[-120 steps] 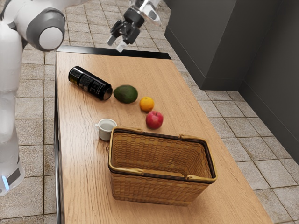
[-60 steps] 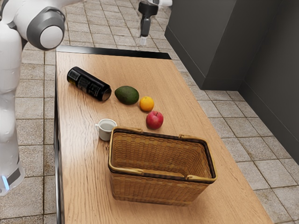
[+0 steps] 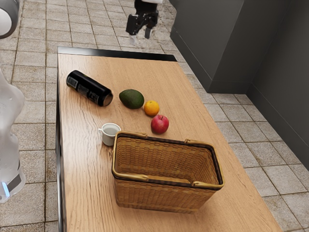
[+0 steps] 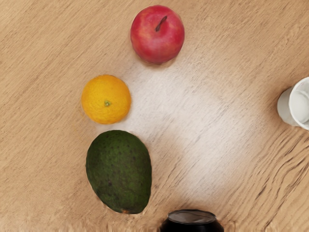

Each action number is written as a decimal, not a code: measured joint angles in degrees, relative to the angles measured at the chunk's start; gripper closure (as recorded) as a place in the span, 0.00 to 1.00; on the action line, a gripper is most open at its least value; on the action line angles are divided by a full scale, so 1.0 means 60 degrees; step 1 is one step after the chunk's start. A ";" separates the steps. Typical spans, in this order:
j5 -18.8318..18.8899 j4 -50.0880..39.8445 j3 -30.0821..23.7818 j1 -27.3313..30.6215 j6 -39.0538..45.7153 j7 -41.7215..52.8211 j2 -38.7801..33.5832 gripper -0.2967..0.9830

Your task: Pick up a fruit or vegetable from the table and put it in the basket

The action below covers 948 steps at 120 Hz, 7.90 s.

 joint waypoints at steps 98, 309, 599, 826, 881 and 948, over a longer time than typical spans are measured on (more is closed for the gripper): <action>0.1606 -0.3596 0.0062 -0.0075 0.3626 -0.0284 -0.0378 0.23; 0.1687 -0.5275 0.0863 -0.0674 0.4762 -0.2709 -0.0434 0.23; 0.0773 -0.5671 0.0878 -0.0619 0.5400 -0.1412 0.1279 0.25; 0.0380 -0.1482 -0.2929 -0.4743 0.1382 -0.3479 0.1096 0.28; 0.0623 -0.0549 0.1837 -0.4362 0.1508 -0.2077 0.1429 0.23; 0.0013 -0.2047 0.2062 -0.2847 0.3084 0.0493 0.2792 0.23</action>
